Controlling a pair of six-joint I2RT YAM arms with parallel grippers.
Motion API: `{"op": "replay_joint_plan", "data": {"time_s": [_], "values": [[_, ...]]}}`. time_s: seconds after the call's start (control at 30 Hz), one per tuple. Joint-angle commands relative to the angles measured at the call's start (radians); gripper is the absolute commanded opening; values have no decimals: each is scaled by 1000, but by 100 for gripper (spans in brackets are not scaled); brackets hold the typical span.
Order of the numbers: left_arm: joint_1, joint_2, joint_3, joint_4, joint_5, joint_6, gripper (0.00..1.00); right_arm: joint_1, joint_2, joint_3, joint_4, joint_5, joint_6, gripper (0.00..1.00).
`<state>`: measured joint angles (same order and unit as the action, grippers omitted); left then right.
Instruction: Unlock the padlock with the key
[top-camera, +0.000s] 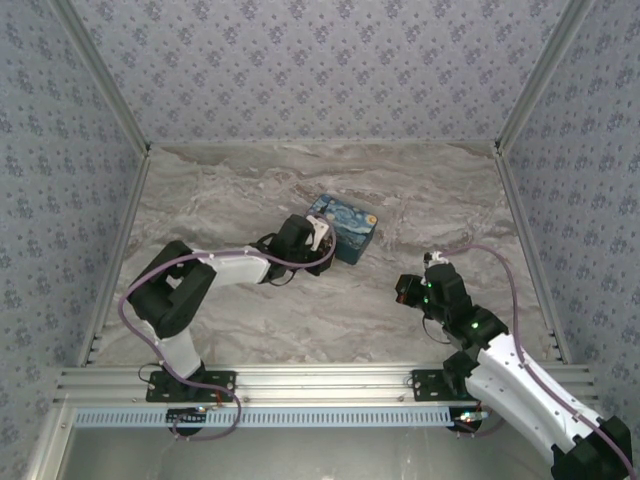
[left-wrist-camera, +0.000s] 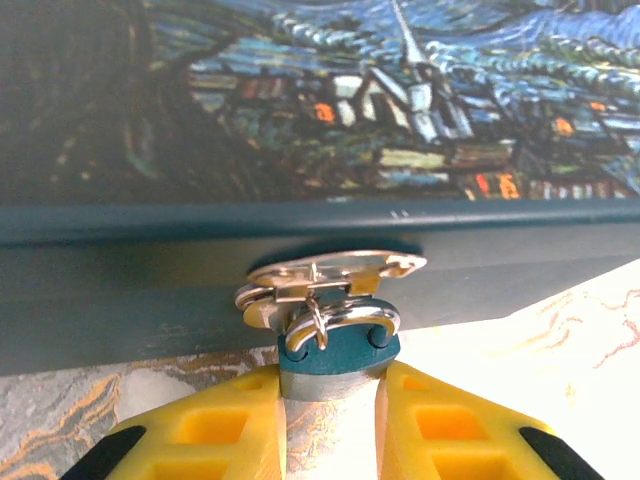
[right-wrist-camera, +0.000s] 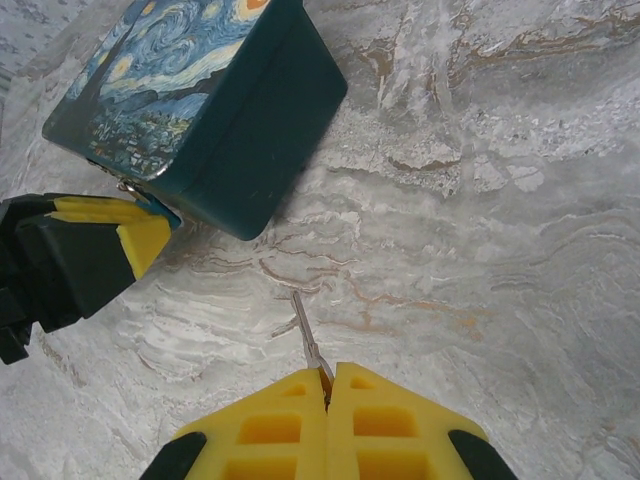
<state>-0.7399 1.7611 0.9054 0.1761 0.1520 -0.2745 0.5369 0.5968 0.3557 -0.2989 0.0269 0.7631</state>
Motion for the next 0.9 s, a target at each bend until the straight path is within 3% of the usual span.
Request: {"op": "replay_joint_plan", "data": {"time_s": [0.0, 0.27, 0.5, 0.63, 0.87], "values": [[13, -40, 37, -31, 58, -67, 24, 11, 7, -11, 31, -11, -4, 0], [19, -55, 100, -141, 117, -185, 21, 53, 45, -62, 181, -12, -67, 0], [30, -60, 124, -190, 165, -298, 19, 118, 181, -57, 314, -2, -213, 0], [33, -66, 108, -181, 143, -290, 19, 134, 250, -32, 316, 18, -228, 0], [63, -106, 51, -120, 132, -282, 34, 130, 260, -19, 315, 12, -231, 0]]}}
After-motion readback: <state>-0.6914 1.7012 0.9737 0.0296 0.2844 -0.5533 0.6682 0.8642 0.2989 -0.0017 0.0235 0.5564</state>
